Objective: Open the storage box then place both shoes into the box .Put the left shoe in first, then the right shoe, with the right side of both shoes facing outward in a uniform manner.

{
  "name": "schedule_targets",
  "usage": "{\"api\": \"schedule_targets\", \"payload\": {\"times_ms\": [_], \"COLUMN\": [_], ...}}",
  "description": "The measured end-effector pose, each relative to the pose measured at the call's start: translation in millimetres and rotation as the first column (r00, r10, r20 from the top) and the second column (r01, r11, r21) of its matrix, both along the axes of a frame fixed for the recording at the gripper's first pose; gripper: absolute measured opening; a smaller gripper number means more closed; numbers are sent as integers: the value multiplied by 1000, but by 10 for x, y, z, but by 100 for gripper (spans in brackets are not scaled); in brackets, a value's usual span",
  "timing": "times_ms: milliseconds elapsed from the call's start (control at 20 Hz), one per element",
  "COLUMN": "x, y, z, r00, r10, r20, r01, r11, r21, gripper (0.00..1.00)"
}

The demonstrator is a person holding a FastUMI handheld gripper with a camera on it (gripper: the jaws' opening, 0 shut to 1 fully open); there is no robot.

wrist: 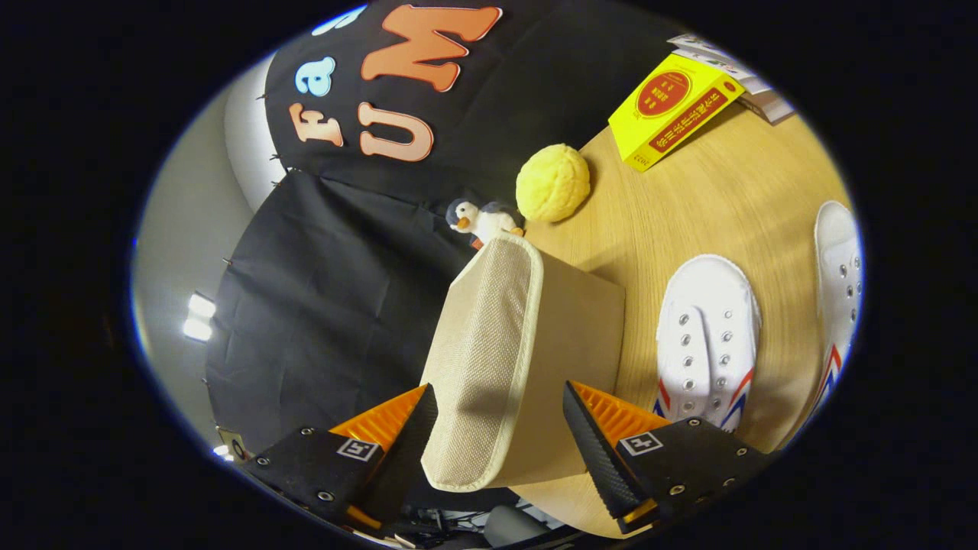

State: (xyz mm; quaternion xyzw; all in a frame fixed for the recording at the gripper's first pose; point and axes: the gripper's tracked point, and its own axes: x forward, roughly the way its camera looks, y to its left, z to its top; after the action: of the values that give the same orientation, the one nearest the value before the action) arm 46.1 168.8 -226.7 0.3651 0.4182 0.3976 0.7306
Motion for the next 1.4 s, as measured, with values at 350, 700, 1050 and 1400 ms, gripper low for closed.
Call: {"api": "schedule_targets", "payload": {"times_ms": [350,700,1050,1400], "x": [-82,-95,-42,-156], "y": [213,141,-5,345], "z": [81,275,637,1309], "r00": [995,996,994,988], "r10": [49,29,-102,-141], "r20": [-82,-82,-32,67], "r01": [-38,-14,105,129], "r11": [992,984,980,979], "r21": [123,176,166,158], "gripper": [95,67,2,3]}}
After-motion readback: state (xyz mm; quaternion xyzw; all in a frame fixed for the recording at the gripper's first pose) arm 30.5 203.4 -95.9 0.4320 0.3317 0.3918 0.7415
